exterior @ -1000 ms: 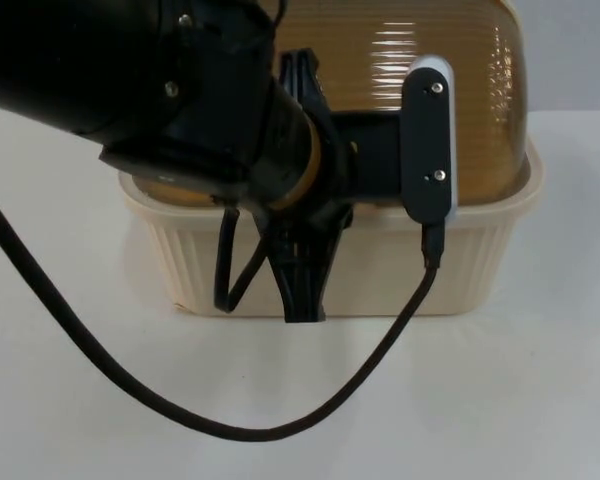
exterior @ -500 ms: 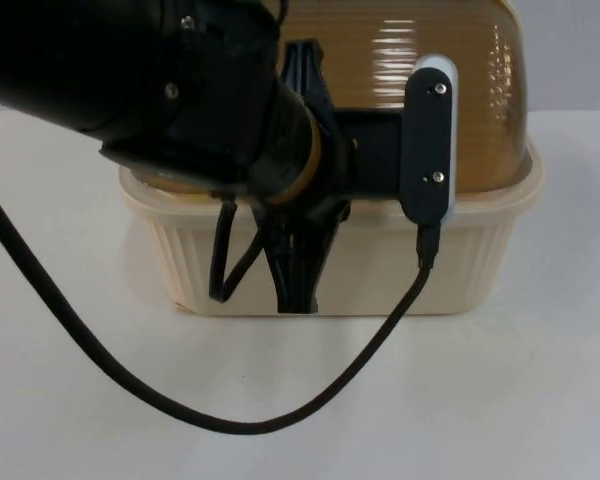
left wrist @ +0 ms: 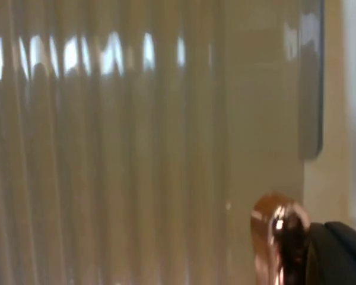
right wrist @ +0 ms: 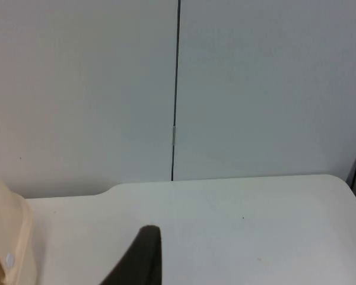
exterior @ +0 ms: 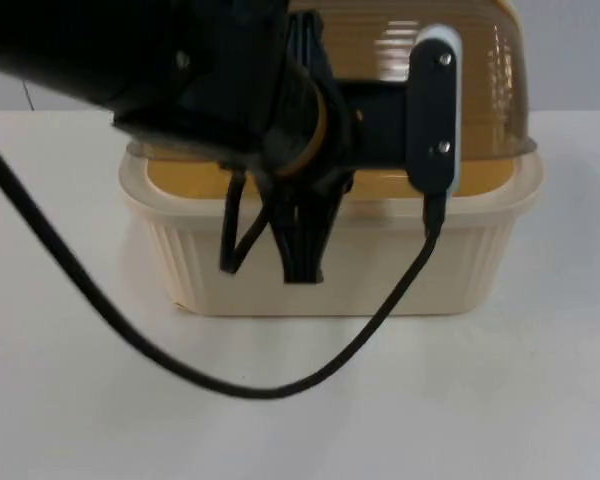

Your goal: Open the box lid with the left hand, place the block into the box with the right hand, then close the box lid with the left hand.

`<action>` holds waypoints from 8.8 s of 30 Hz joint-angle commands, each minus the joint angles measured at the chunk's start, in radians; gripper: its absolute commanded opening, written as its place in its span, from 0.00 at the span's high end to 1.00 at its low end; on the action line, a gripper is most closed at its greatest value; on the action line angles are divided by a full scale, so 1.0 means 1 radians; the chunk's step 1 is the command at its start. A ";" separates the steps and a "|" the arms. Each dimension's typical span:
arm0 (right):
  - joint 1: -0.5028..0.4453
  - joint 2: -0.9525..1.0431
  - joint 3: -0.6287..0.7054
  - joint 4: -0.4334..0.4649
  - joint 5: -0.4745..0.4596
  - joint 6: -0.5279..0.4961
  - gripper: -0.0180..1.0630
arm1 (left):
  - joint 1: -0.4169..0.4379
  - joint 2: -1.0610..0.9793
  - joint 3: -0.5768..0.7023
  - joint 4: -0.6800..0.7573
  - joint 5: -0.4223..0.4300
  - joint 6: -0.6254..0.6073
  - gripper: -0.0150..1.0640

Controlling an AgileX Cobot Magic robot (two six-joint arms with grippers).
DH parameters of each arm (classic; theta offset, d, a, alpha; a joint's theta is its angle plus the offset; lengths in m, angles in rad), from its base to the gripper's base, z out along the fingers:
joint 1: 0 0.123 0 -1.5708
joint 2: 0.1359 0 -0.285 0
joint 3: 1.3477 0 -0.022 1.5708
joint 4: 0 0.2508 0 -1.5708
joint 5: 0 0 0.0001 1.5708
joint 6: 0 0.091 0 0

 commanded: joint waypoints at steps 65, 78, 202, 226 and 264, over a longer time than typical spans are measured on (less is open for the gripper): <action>-0.002 -0.004 -0.004 0.001 0.010 0.006 0.02 | 0.633 -0.579 -0.324 -1.202 -0.160 0.249 0.99; -0.002 -0.004 -0.004 0.001 0.001 0.013 0.02 | 0.921 -0.557 -0.320 -1.201 0.164 0.199 0.99; 0.089 1.042 0.330 0.309 -0.305 -0.739 0.02 | 0.921 -0.589 -0.320 -1.518 0.390 0.481 0.04; 0.089 0.868 0.330 0.214 -0.451 -0.573 0.98 | 0.921 -0.589 -0.320 -1.526 0.390 0.481 0.04; 0.104 0.259 -0.092 0.445 -0.697 -0.271 0.98 | 0.841 -0.589 -0.320 -1.535 0.375 0.508 0.04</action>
